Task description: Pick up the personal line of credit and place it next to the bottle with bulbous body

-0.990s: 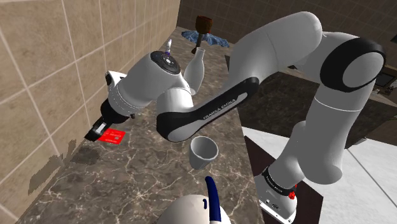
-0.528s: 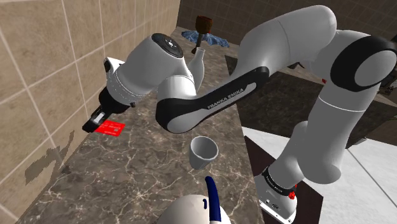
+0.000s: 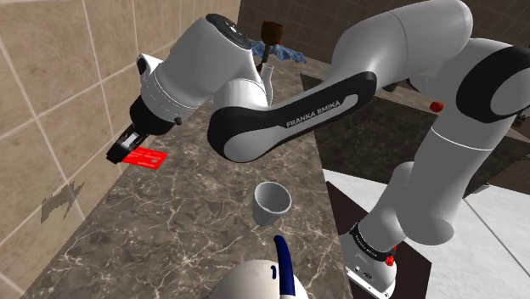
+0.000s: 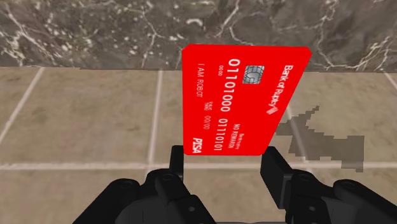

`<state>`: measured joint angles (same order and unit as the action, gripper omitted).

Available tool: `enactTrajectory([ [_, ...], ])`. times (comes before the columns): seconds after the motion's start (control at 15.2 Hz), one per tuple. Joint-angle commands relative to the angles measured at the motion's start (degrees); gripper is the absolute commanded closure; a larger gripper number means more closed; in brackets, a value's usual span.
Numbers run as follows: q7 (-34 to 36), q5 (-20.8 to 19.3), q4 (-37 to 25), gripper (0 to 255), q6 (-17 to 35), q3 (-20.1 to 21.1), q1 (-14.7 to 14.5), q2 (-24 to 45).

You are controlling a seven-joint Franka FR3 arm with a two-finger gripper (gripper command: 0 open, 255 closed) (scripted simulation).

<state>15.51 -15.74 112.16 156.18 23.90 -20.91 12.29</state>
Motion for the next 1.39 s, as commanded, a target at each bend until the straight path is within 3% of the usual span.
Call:
enactTrajectory([
  [0.0, -0.9, 1.1, -0.9, 255, -1.5, 0.5, 0.3, -0.7],
  [1.32, -5.8, 7.2, -10.9, 255, -15.5, 2.3, 1.5, -5.2],
])
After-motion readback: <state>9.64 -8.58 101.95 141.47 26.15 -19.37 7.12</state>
